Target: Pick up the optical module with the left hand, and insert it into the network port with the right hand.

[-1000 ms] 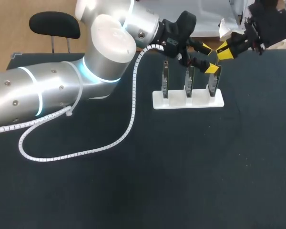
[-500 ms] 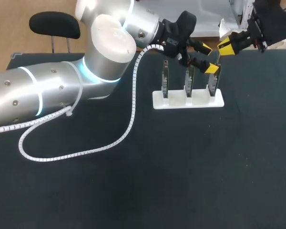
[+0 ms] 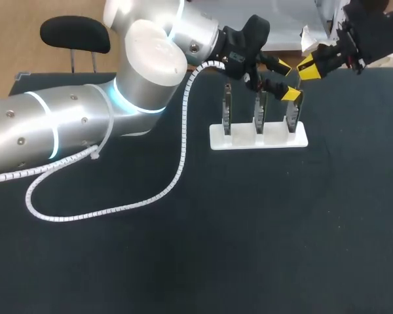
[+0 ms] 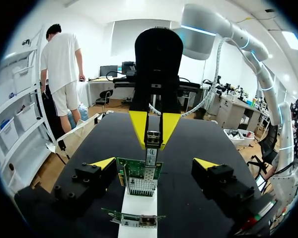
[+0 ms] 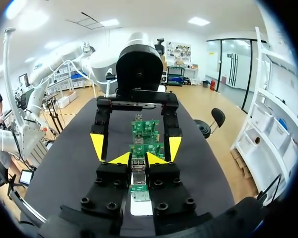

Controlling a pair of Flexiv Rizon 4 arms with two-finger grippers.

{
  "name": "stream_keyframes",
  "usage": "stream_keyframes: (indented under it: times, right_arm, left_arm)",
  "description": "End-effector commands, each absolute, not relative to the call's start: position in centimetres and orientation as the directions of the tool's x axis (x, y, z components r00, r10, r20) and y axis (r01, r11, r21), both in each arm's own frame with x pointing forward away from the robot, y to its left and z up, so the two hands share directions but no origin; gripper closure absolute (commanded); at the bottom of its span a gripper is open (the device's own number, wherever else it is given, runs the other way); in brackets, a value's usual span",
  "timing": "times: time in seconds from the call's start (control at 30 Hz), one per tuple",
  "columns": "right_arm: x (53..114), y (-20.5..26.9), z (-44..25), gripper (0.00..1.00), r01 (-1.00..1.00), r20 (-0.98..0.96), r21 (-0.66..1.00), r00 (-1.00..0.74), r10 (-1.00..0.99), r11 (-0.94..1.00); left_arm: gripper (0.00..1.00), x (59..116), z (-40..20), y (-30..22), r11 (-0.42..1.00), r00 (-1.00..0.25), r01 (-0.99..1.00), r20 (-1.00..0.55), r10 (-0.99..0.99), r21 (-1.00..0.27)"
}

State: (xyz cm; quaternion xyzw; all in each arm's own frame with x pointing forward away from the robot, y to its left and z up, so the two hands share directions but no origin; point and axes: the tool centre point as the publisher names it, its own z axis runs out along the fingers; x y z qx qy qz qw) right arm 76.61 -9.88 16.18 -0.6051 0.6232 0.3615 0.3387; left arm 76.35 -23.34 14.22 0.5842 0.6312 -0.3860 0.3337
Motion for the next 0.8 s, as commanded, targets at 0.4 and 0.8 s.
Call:
stream_keyframes:
  times: [0.4, 0.8]
  right_arm:
    - [76.44, -9.85, 15.54, 1.0, -0.999, -0.845, 0.045, -0.038, -0.533, 0.0]
    - [76.4, -9.87, 15.2, 1.0, -0.999, -0.839, 0.042, -0.036, -0.542, 0.001]
  left_arm:
    - [0.0, 76.38, 14.18, -23.37, 0.019, -0.094, 0.995, -0.872, 0.48, -0.097]
    - [0.0, 76.38, 14.18, -23.37, 0.019, -0.094, 0.995, -0.872, 0.48, -0.097]
